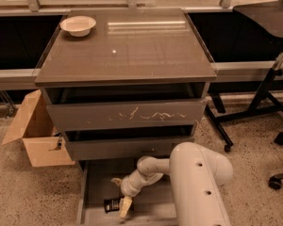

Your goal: Pick rxbar chocolate from bottom drawer and place on counter

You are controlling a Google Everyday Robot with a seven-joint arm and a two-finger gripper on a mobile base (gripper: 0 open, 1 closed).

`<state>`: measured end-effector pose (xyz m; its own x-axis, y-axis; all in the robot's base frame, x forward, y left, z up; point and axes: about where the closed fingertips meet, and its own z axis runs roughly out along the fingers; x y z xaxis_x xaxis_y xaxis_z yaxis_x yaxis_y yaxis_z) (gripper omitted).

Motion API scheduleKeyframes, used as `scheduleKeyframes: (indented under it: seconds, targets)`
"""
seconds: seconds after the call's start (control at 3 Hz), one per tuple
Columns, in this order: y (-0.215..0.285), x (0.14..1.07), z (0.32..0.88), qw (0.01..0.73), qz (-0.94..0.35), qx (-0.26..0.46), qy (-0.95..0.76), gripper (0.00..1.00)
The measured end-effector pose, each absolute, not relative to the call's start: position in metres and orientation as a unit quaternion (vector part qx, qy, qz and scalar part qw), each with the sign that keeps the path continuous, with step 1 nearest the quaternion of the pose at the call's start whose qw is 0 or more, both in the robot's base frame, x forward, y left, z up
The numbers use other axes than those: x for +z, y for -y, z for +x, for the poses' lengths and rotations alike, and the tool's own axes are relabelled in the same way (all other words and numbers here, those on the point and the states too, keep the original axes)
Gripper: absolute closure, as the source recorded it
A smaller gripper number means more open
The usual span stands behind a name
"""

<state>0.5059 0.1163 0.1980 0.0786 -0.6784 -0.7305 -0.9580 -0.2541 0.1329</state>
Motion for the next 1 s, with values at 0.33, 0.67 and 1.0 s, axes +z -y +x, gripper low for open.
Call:
scheduleKeyframes:
  seconds: [0.33, 0.67, 1.0]
  targets:
    - [-0.117, 0.197, 0.507, 0.197, -0.707, 0.355, -0.579, 0.00]
    - [-0.116, 0.184, 0.507, 0.192, -0.708, 0.345, -0.586, 0.00]
    - [-0.109, 0.164, 0.507, 0.198, -0.704, 0.338, -0.592, 0.00]
